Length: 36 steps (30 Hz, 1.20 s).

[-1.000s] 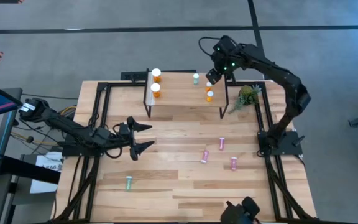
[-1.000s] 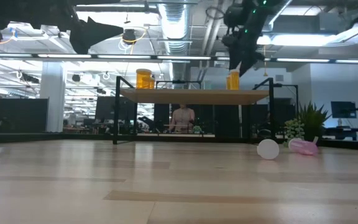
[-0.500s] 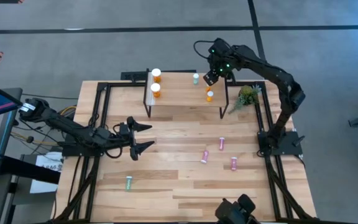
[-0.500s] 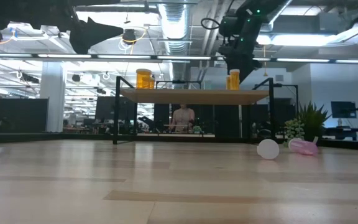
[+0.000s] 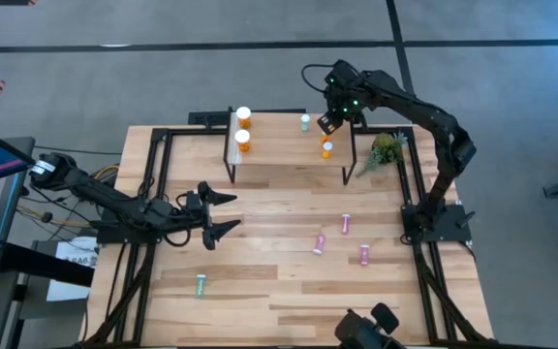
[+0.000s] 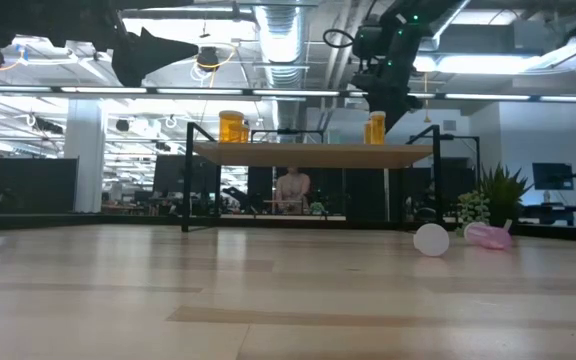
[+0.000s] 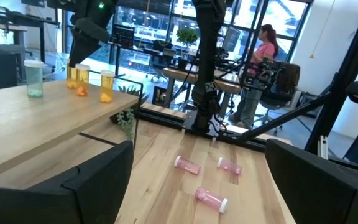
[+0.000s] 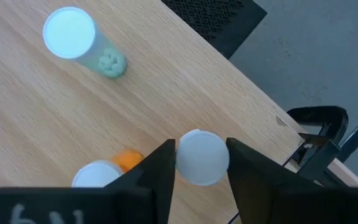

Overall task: Pick and place medicine bottles onto shelf by color
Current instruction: Adjust the small orange pill bottle on the shelf

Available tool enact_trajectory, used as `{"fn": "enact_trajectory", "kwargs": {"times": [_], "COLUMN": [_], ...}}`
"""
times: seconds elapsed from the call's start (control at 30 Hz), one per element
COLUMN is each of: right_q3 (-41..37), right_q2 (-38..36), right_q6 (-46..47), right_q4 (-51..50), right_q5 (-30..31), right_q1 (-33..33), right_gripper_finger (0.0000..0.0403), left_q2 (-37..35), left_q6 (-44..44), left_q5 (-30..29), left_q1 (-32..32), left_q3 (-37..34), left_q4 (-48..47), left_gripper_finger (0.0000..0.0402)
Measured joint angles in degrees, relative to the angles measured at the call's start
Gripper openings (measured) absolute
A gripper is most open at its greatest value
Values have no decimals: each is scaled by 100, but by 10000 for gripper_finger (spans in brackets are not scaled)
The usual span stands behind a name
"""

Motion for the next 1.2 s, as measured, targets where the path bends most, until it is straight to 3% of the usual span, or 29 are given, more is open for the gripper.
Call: {"fn": "enact_trajectory", "kwargs": {"times": [0.2,1.2], "right_q3": [0,26], "right_q2": [0,-1], "right_q6": [-12,-121], "right_q4": [61,408], "right_q5": [0,-22], "right_q1": [0,79], "right_gripper_finger": [139,153], "left_q2": [0,0], "left_q6": [0,-24], "left_q5": [0,-31], "left_q1": [0,0], "left_q3": [0,0], "left_q4": [0,2], "left_gripper_finger": [352,352]}}
